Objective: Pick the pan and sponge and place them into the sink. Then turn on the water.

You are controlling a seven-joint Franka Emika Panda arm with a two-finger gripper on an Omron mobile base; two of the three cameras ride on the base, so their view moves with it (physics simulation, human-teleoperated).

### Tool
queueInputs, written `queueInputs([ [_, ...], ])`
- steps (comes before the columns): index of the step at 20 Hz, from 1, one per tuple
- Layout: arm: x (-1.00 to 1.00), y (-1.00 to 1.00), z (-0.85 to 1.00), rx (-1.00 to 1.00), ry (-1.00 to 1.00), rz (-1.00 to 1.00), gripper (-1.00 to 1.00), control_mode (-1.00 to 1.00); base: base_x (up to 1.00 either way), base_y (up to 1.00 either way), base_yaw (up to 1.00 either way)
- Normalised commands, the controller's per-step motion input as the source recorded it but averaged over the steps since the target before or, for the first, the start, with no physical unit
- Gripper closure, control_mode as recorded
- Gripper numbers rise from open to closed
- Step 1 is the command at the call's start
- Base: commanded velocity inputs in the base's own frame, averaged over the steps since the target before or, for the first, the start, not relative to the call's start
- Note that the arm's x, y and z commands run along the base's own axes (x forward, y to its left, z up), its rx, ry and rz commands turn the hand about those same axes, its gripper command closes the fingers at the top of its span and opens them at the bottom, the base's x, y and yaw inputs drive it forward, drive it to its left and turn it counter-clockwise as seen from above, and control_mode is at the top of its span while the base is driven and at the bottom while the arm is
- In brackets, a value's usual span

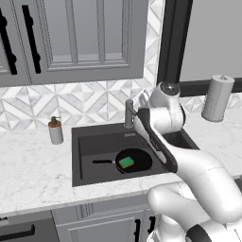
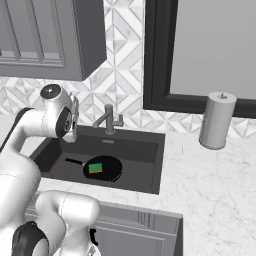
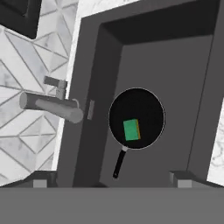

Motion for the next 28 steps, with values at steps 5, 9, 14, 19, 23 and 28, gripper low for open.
queueInputs([
  [5, -0.11, -0.61, 0.29, 0.29, -0.12, 0.1, -1.0, -1.0, 0.0, 0.0, 0.0],
  [9, -0.02, -0.47, 0.17, 0.26, -0.11, 0.12, -1.0, -1.0, 0.0, 0.0, 0.0],
  [14, 0.0, -0.34, 0.17, 0.18, -0.06, 0.16, -1.0, -1.0, 0.0, 0.0, 0.0],
  [19, 0.0, -0.35, 0.06, 0.09, 0.0, 0.19, -1.0, -1.0, 0.0, 0.0, 0.0],
  [23, 0.0, -0.51, 0.0, 0.37, 0.0, 0.08, -1.0, -1.0, 0.0, 0.0, 0.0],
  [28, 0.05, -0.22, 0.0, 0.39, 0.02, -0.02, -1.0, -1.0, 0.0, 0.0, 0.0],
])
